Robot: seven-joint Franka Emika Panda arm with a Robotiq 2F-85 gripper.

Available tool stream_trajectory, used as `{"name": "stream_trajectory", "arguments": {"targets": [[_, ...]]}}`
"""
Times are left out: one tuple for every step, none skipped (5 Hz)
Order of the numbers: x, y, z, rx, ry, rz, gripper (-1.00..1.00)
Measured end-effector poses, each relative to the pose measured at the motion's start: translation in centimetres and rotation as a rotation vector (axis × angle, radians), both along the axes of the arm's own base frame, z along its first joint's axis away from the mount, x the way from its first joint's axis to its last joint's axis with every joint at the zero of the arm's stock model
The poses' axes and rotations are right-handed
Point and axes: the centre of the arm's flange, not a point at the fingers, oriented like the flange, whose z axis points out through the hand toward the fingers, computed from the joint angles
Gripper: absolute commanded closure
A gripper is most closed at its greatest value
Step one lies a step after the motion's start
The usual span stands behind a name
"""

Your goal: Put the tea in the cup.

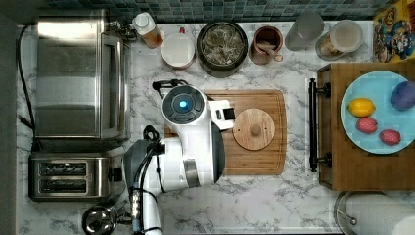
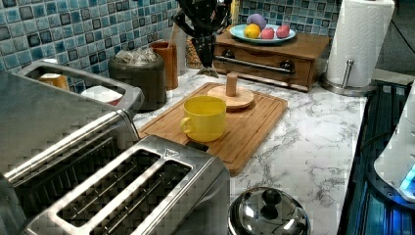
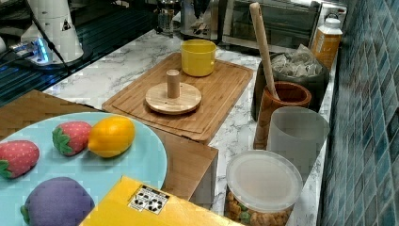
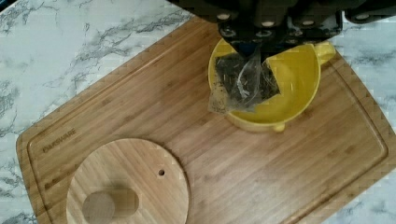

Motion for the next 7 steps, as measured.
{"name": "stream_trajectory", "arguments": {"targets": [[-0.5, 1.4, -0.8, -0.005, 0.011, 0.030, 1.00], [-0.7, 2.4, -1.3, -0.005, 0.021, 0.052, 1.00], [-0.6, 2.8, -1.2, -0.003, 0.008, 0.059, 1.00], [-0.5, 2.9, -1.3, -0.002, 0.004, 0.060, -1.00], [-0.3, 2.8, -1.4, 0.000, -0.005, 0.058, -1.00], [-0.1, 2.8, -1.3, 0.005, -0.024, 0.056, -1.00], [0.0, 2.8, -1.3, 0.006, -0.027, 0.058, -1.00]]}}
